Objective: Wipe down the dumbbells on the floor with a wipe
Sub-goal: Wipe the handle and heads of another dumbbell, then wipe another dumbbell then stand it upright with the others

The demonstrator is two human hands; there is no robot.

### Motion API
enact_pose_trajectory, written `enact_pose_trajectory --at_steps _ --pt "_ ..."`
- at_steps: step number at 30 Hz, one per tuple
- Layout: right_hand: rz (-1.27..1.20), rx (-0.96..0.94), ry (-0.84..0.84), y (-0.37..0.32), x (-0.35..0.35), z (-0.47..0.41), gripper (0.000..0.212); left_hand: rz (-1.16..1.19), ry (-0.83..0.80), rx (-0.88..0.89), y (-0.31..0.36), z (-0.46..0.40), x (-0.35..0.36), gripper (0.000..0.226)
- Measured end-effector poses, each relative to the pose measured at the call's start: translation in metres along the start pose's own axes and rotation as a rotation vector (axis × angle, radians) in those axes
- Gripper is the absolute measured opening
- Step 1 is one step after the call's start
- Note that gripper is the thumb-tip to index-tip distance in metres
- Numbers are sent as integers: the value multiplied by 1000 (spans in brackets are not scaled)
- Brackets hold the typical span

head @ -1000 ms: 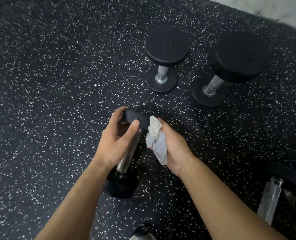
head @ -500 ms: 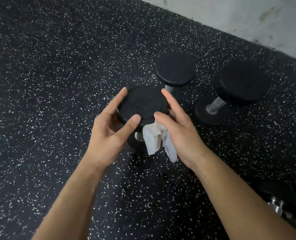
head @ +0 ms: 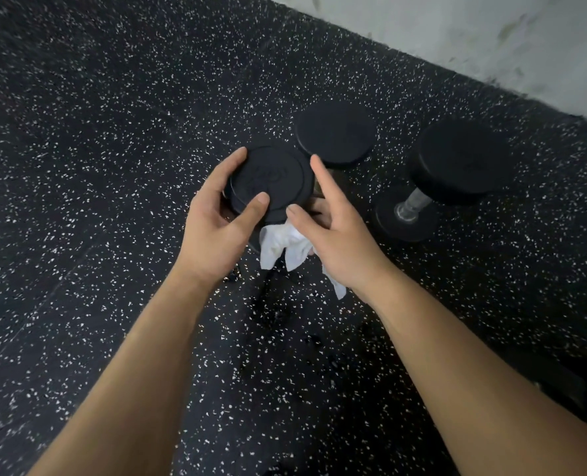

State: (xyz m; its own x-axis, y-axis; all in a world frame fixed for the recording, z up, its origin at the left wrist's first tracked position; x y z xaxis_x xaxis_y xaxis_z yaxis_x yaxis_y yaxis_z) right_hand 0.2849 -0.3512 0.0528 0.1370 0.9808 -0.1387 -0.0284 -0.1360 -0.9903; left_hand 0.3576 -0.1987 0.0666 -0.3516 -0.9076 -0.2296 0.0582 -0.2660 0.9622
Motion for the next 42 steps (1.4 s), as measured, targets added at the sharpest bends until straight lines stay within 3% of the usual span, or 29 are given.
enact_pose_trajectory --at_steps 7,10,21,32,42 --pt "101 45 55 11 -46 54 74 -331 189 28 15 58 15 65" --pt "98 90 76 18 -75 91 72 -388 196 99 22 95 40 62" --pt "192 239 142 45 -182 242 70 -417 -341 173 20 194 215 62" --pt "304 364 188 80 -249 365 68 -518 -675 134 -39 296 324 67" --pt "253 407 242 107 -258 400 58 -553 -716 83 -64 300 325 68"
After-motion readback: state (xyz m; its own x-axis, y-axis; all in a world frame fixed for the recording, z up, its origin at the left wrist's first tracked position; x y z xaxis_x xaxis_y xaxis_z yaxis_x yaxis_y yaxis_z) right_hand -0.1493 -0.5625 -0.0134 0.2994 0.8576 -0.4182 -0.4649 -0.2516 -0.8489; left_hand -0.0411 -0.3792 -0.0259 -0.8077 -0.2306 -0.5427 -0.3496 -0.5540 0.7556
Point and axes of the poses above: each hand's wrist, its own z-axis away from the middle knuckle, its own x-axis out of the palm, y = z × x, the point moved 10 cm from there along -z, towards the middle knuckle, and after that the axes turned 11 degrees about -x, right-handed, at the moved point
